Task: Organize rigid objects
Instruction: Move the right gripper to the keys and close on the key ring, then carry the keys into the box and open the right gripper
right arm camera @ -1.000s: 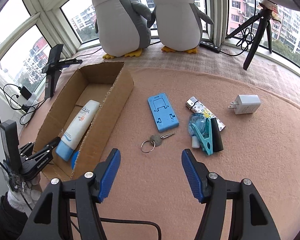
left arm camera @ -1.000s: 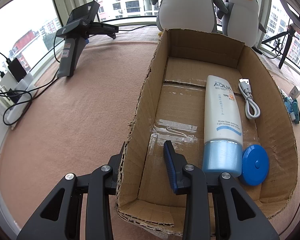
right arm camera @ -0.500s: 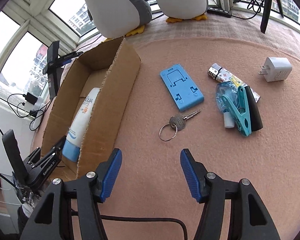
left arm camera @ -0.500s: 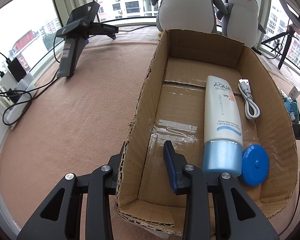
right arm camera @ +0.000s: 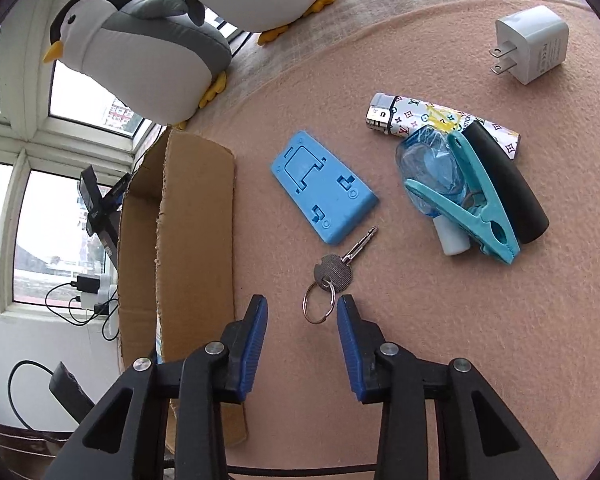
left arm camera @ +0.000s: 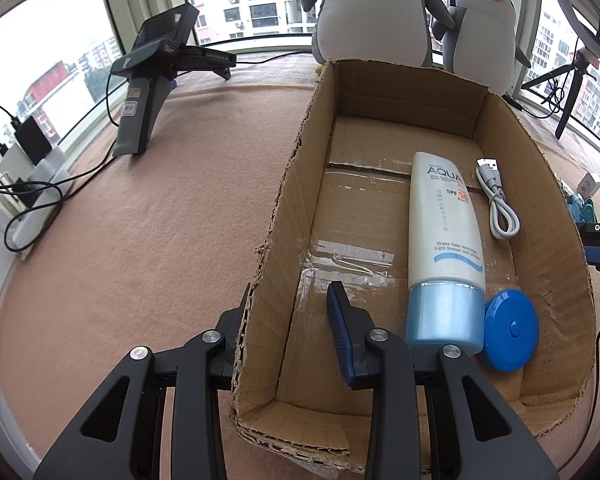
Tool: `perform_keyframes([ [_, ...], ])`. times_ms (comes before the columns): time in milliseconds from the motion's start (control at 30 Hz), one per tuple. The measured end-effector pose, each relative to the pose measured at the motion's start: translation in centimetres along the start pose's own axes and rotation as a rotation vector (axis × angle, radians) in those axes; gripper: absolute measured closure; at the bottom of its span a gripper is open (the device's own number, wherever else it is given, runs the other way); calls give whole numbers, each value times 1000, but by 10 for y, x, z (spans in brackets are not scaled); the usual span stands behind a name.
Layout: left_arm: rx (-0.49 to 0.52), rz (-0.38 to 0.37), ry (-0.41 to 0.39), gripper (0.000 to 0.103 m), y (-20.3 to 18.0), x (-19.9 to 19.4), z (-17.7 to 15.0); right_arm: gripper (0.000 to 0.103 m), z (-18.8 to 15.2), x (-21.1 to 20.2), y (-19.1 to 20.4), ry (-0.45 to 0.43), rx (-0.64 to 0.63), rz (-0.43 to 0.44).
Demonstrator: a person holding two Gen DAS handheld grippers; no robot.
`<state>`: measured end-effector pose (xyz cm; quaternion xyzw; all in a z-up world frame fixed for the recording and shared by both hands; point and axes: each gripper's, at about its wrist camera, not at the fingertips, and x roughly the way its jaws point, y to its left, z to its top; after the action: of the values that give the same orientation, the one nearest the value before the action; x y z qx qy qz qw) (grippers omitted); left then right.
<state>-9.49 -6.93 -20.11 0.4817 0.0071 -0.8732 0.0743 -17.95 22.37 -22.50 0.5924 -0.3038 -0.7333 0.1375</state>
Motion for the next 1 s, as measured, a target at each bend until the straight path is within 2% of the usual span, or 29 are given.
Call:
perform_keyframes([
  [133, 0, 0, -1, 71, 0, 0, 0, 80, 0, 0, 0, 1, -1, -15],
  [300, 1, 0, -1, 71, 0, 0, 0, 95, -1, 0, -7, -5, 15, -31],
  [400, 1, 0, -2, 71, 1, 0, 0, 99, -2, -1, -7, -13, -2, -46],
  [700, 1, 0, -2, 71, 1, 0, 0, 101, -11, -23, 16, -74, -153, -111],
  [1000, 2, -1, -3, 71, 1, 0, 0, 101, -16, -55, 48, -131, -221, -66],
])
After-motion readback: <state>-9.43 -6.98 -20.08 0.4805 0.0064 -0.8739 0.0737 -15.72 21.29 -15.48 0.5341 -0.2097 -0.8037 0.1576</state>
